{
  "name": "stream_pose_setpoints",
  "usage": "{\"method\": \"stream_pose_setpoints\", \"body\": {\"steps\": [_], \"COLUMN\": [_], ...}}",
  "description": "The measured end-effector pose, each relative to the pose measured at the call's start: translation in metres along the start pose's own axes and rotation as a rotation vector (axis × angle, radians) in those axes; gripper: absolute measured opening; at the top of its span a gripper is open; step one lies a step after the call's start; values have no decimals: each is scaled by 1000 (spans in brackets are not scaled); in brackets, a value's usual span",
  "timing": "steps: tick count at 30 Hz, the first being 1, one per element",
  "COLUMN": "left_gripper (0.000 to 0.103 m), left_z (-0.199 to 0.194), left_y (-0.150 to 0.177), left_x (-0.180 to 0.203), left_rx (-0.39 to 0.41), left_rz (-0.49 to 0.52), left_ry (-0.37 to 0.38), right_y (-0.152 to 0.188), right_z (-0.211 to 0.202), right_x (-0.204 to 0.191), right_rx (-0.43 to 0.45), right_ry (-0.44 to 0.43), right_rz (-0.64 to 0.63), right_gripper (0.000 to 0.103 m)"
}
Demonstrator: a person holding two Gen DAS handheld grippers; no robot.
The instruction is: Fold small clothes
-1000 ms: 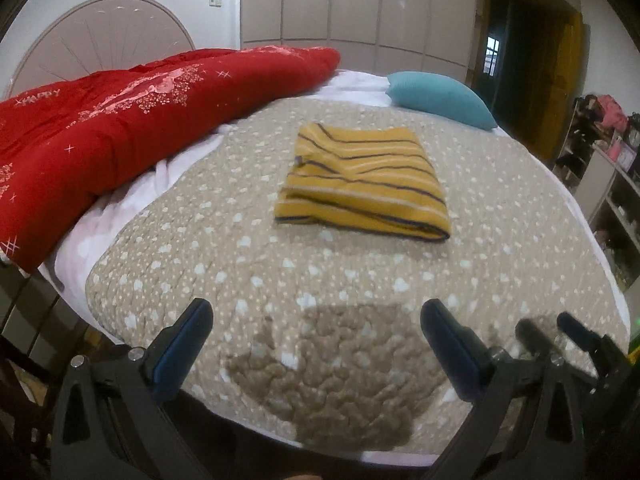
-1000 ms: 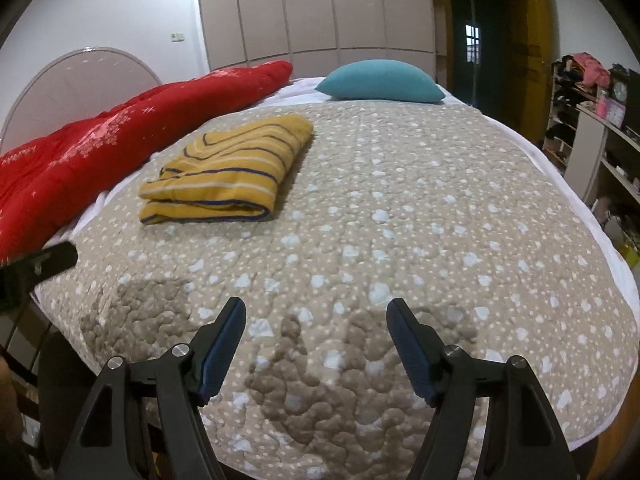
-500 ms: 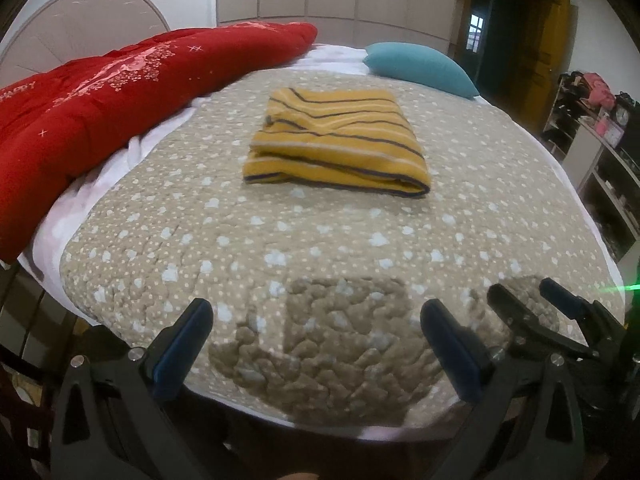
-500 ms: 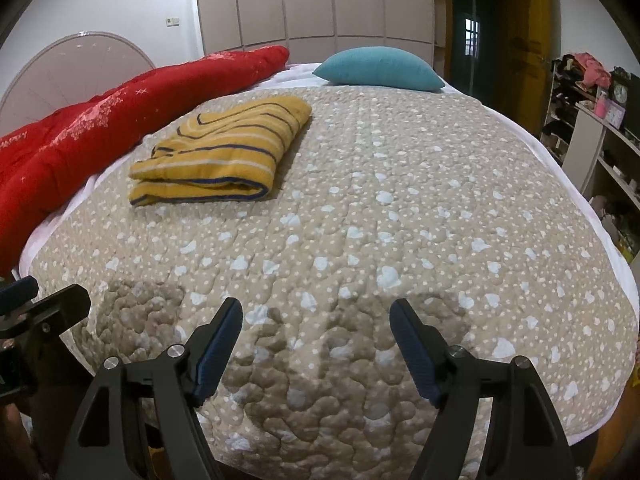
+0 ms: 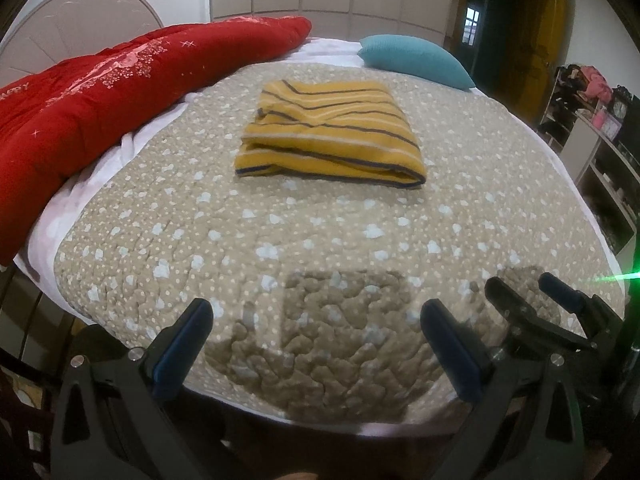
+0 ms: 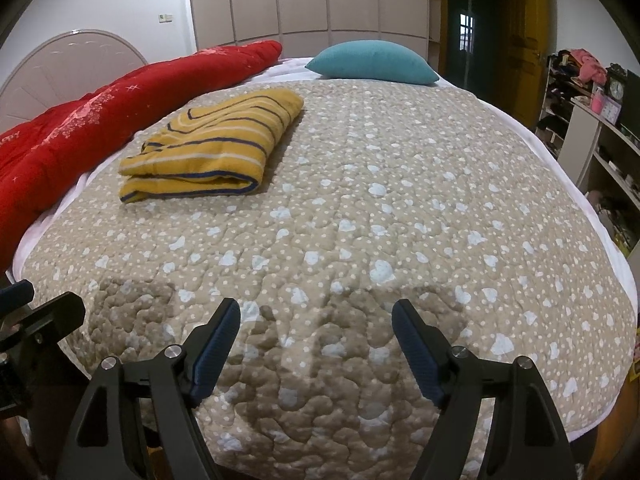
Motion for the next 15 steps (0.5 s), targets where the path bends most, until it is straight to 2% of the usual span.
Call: {"method": "stream_pose_setpoints", "body": {"steps": [15], "left_gripper": [103], "left_z": [9], "left_y": [6], "left_x": [4], "left_rx": [-35], "left_rz": [11], "left_ry": [33], "right_y": [2], "right_z": [4], "right_x": [2], "right_rx": [-8], "right_ry": [12], "right_rz": [4], "right_gripper": [84]}}
Point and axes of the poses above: each gripper's, at about its wrist camera, not at the fingertips, and z roughly the way its jaws point, x to its right, y to its underside, the point moved 3 cm from there along z, roughly the way its jaws point, and after that the axes turned 9 degrees about z, right-handed, at the moved point
